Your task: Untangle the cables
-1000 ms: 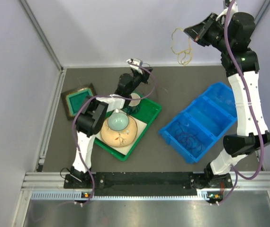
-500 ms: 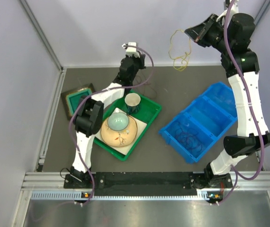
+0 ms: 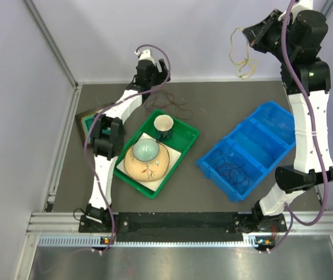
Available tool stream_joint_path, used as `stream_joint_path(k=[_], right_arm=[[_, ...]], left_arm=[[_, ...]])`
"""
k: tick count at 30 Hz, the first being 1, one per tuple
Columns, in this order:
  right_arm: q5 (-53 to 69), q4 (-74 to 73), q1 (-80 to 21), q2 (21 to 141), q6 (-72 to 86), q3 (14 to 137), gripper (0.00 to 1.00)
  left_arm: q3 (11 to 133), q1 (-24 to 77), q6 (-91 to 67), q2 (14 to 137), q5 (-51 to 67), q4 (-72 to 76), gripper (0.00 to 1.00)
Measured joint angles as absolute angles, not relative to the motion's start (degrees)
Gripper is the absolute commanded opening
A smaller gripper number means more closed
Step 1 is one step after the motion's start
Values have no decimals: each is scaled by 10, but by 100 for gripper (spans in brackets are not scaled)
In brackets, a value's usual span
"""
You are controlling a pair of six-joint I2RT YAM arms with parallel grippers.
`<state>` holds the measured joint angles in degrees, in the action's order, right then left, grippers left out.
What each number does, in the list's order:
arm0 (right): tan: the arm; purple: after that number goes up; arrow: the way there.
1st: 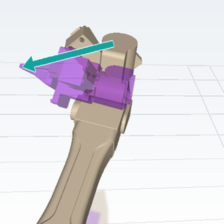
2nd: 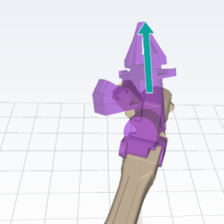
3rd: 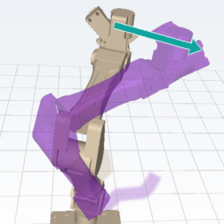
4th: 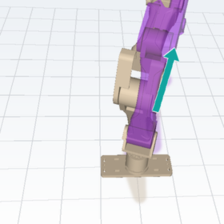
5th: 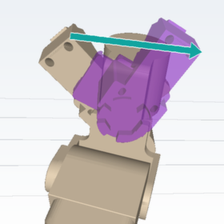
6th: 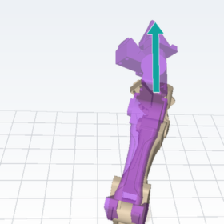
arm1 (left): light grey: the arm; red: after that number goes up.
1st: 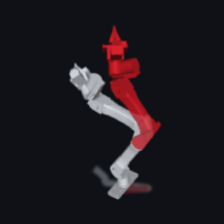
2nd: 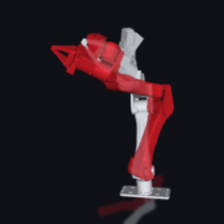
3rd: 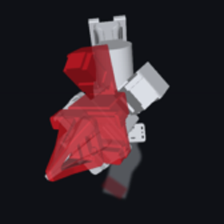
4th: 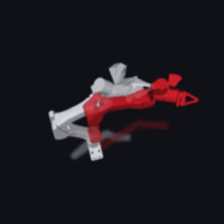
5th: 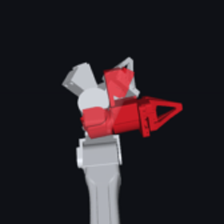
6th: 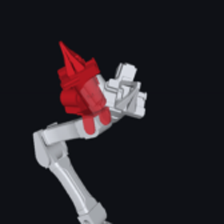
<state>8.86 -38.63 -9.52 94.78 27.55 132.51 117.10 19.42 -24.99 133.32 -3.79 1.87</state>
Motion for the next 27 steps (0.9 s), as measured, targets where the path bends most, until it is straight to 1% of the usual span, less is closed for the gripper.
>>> stream_joint_path(k=[4,9,13,17,23,27], right_arm=[[68,-394,-91,947,262,1339,0],[55,-405,-83,947,252,1339,0],[52,-409,-76,938,245,1322,0],[53,-415,-53,915,239,1281,0],[58,-419,6,875,236,1201,0],[58,-422,32,856,235,1156,0]], left_arm=[[1195,173,-256,1365,-4,-35,99],[1191,179,-254,1356,20,-83,99],[1169,186,-248,1315,24,-125,99],[1118,187,-238,1240,22,-154,99],[1044,184,-232,1159,21,-161,99],[985,184,-232,1136,24,-159,99]])
